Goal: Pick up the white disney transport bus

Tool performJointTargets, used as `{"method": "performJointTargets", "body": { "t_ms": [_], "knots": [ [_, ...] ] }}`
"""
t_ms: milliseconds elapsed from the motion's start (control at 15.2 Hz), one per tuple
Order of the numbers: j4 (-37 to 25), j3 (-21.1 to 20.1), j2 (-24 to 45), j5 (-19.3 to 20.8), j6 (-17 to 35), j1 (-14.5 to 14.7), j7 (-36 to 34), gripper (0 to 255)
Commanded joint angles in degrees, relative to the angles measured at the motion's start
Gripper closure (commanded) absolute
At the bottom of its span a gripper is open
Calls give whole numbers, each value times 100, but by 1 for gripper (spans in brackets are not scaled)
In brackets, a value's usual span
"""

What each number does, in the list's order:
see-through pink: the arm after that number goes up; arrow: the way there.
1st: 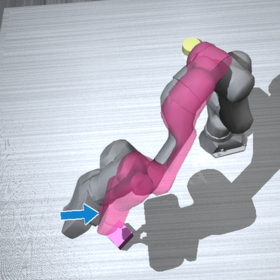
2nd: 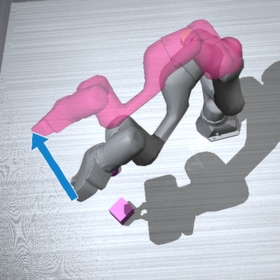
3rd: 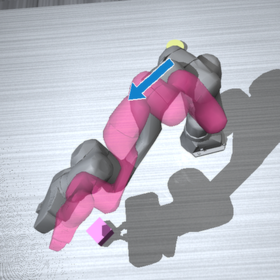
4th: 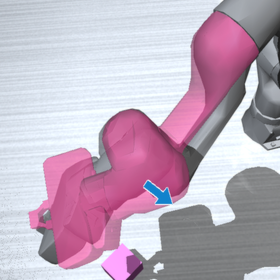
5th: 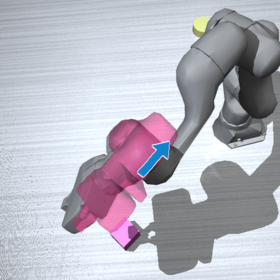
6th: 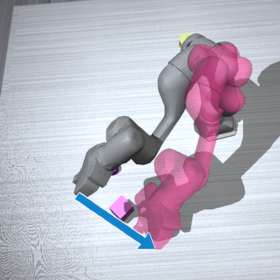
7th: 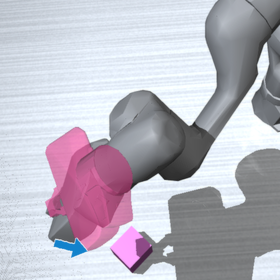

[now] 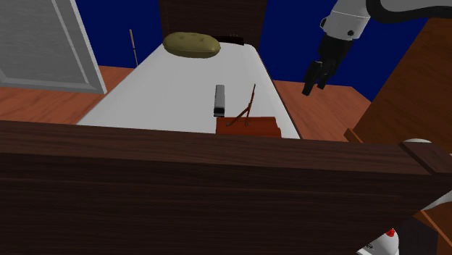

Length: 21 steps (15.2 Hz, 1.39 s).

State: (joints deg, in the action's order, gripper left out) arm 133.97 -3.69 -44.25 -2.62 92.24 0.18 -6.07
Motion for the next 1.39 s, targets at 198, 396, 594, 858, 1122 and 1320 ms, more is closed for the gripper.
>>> {"method": "performJointTargets", "body": {
  "t_ms": [198, 396, 594, 858, 1122, 1320],
  "knots": [
    [-169, -238, 580, -106, 404, -58, -431, 0],
    [-415, -461, 1198, -161, 769, -127, -858, 0],
    [-734, -662, 1843, -159, 1086, -201, -1290, 0],
    [-1270, -892, 2737, -66, 1421, -295, -1876, 0],
    [-1932, -1068, 3660, 123, 1644, -365, -2468, 0],
    [-2514, -1138, 4368, 311, 1730, -368, -2906, 0]
  ]
}}
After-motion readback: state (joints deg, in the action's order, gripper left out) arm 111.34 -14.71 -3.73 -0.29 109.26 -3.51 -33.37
